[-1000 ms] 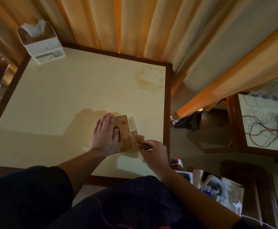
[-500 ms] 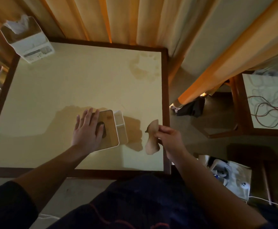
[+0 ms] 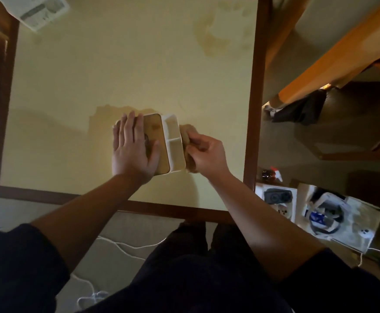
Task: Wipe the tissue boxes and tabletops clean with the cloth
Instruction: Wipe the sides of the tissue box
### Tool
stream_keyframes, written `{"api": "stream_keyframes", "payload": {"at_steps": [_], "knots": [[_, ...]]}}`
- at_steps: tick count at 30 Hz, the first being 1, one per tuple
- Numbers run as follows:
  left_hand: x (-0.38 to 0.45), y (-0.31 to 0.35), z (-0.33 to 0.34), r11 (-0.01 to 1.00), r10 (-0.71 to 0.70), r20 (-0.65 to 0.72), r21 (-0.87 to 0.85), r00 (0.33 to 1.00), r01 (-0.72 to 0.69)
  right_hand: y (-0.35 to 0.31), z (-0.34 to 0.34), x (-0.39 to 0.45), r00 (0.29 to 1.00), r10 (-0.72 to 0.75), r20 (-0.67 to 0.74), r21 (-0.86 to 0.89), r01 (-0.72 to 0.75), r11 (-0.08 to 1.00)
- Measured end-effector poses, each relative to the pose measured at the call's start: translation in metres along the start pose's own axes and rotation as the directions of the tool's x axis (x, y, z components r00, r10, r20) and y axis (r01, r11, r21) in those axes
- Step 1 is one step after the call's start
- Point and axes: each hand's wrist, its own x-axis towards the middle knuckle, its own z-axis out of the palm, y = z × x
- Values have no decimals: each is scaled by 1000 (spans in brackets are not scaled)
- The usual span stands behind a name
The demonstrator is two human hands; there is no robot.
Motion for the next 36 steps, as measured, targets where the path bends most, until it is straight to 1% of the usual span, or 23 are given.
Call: {"api": "stream_keyframes", "payload": {"at_steps": [3, 4, 5, 7, 9, 10, 12, 14, 15, 16, 17, 18, 21, 23, 27, 32, 34, 36], "knots": [[2, 1, 1, 1000, -25, -4, -9, 1000, 25, 9, -7, 15, 997, 14, 81, 114, -23, 993], [2, 1, 2, 1000, -23, -2, -10, 1000, 23, 14, -10, 19, 994, -4, 112, 128, -10, 992], [2, 0, 2, 1000, -17, -4, -9, 1000, 17, 17, -13, 24, 989, -50, 138, 104, 36, 994], [1, -2, 2, 1000, -10, -17, -12, 1000, 10, 24, -15, 31, 961, -212, 175, 7, 214, 977], [1, -2, 3, 1000, -15, -28, -24, 999, 15, 31, -15, 39, 889, -411, 201, -139, 441, 887], [1, -1, 4, 1000, -19, -29, -26, 999, 18, 35, -15, 44, 854, -473, 216, -206, 513, 833], [1, -1, 4, 1000, -24, -28, -17, 999, 23, 39, -16, 52, 806, -535, 251, -323, 591, 739], [1, -2, 4, 999, -32, -22, -17, 999, 32, 46, -16, 57, 757, -584, 294, -463, 647, 606], [1, -2, 4, 999, -34, -19, -18, 999, 34, 48, -15, 58, 739, -588, 327, -515, 662, 545], [1, -1, 4, 999, -37, -18, -17, 999, 37, 50, -12, 56, 736, -572, 361, -530, 667, 523], [1, -1, 4, 999, -39, -19, -16, 999, 38, 52, -7, 53, 743, -549, 383, -516, 665, 541], [1, -1, 4, 999, -39, -16, -19, 999, 39, 54, -1, 49, 758, -524, 387, -482, 651, 586], [1, -2, 5, 999, -48, -17, -16, 999, 47, 57, 15, 34, 825, -449, 343, -337, 555, 761], [2, -2, 6, 999, -52, -20, -11, 998, 52, 61, 24, 29, 849, -413, 329, -250, 500, 829], [2, 0, 6, 999, -51, -12, -8, 999, 51, 64, 36, 22, 849, -419, 322, -81, 465, 881], [4, 1, 6, 998, -31, 46, 60, 998, 28, 74, 30, 1, 831, -435, 346, 114, 423, 899], [4, 0, 5, 997, -26, 56, 72, 998, 22, 78, 31, 2, 833, -416, 365, 160, 384, 909], [5, 0, 5, 996, -21, 66, 85, 998, 16, 76, 34, 10, 843, -377, 385, 221, 312, 924]]}}
